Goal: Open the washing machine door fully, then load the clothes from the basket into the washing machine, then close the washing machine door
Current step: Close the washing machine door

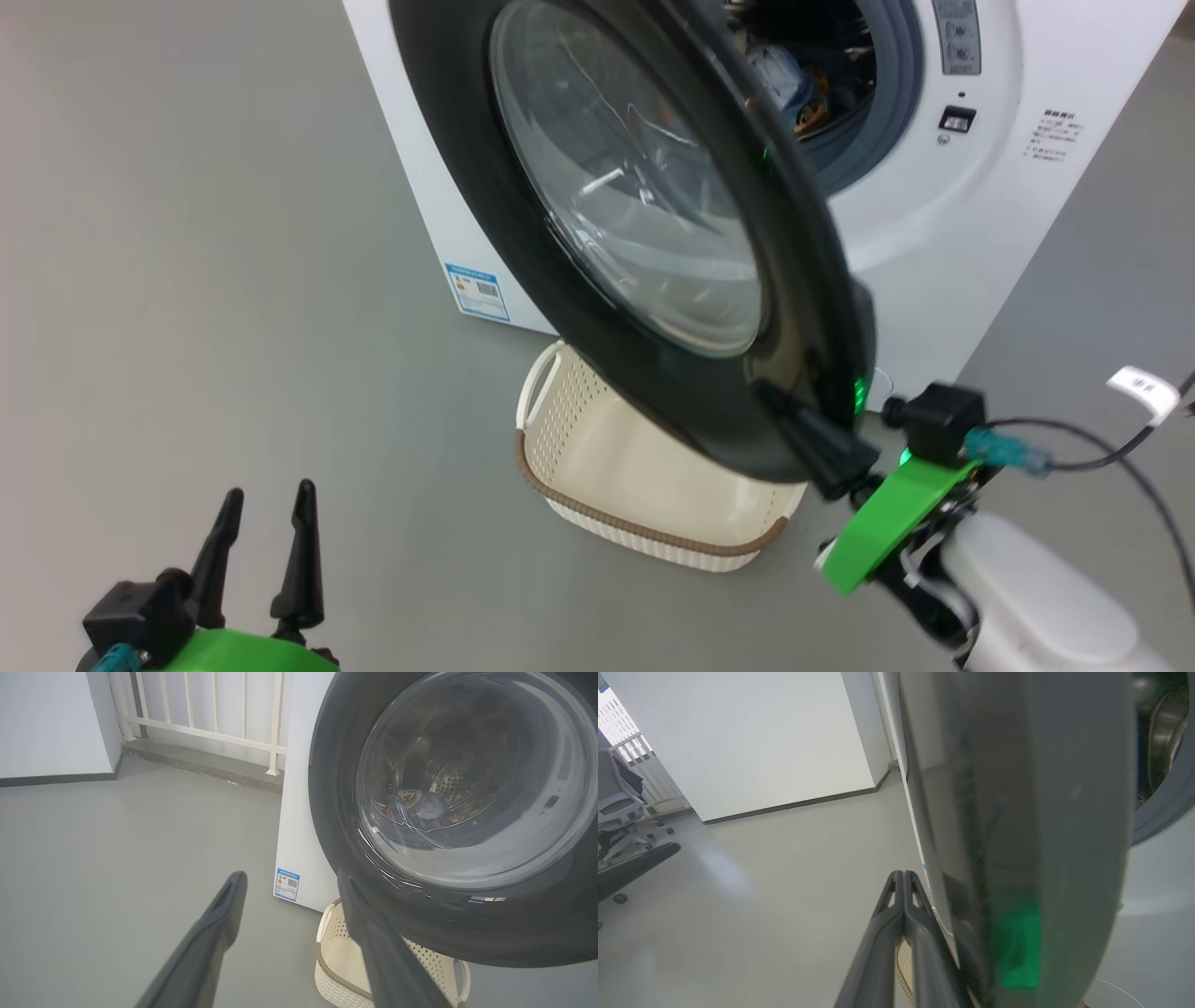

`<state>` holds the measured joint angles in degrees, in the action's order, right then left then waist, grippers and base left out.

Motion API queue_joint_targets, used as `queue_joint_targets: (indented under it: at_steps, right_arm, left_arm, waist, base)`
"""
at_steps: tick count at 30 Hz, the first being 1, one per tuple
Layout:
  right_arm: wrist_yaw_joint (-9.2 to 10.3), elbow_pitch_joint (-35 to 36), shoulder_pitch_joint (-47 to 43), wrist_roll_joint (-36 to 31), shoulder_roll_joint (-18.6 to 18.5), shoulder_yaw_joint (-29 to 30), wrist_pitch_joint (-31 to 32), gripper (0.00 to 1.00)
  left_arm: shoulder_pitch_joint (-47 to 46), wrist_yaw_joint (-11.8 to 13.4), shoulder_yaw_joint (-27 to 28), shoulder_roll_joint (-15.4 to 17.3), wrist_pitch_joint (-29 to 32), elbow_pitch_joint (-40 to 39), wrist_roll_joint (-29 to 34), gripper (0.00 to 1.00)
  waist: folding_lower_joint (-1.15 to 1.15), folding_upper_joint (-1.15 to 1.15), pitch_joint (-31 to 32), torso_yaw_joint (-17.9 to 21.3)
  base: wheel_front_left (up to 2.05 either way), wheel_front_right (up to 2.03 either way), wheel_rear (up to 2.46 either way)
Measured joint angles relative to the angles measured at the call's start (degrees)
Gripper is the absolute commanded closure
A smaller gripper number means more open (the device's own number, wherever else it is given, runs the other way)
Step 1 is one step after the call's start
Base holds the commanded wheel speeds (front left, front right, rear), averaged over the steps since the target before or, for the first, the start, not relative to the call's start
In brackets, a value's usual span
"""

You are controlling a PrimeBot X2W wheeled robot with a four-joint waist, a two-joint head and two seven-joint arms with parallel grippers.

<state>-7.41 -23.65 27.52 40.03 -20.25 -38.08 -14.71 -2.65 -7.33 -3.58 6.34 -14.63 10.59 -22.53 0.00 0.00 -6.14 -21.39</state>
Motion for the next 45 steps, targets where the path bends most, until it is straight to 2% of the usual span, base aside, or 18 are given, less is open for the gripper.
queue_joint_targets:
  at_steps: [11,25,37,45]
  right_arm:
    - [-0.01,-2.87,7.08,-0.34,-1.89,8.87,0.0,1.0]
    - [-0.05,-7.66,18.37,-4.66,-3.96,17.72,-0.02,1.0]
    - [-0.09,-11.12,27.99,-5.77,-6.58,17.7,-0.01,1.0]
    - [-0.51,-12.8,30.35,-7.64,-7.09,15.56,-0.01,1.0]
  left_arm:
    - [-3.42,0.0,-0.27,-0.29,0.0,-1.27,-0.3,0.0]
    - [-8.34,0.0,-1.44,-1.09,0.0,-1.92,-0.93,0.0]
    - [-10.54,-0.01,-1.57,-1.53,0.0,-1.92,-1.37,0.0]
    - [-10.62,-0.01,-1.77,-1.62,0.0,-1.77,-1.42,0.0]
  waist:
    - [0.0,0.0,-5.8,0.76]
    - [0.0,0.0,-14.07,0.75]
    - [0.0,0.0,-18.22,-0.84]
    - [0.0,0.0,-18.53,-1.31]
  base:
    - [0.0,0.0,0.0]
    - [0.0,0.0,0.0]
    - [0.0,0.0,0.0]
    - [0.0,0.0,0.0]
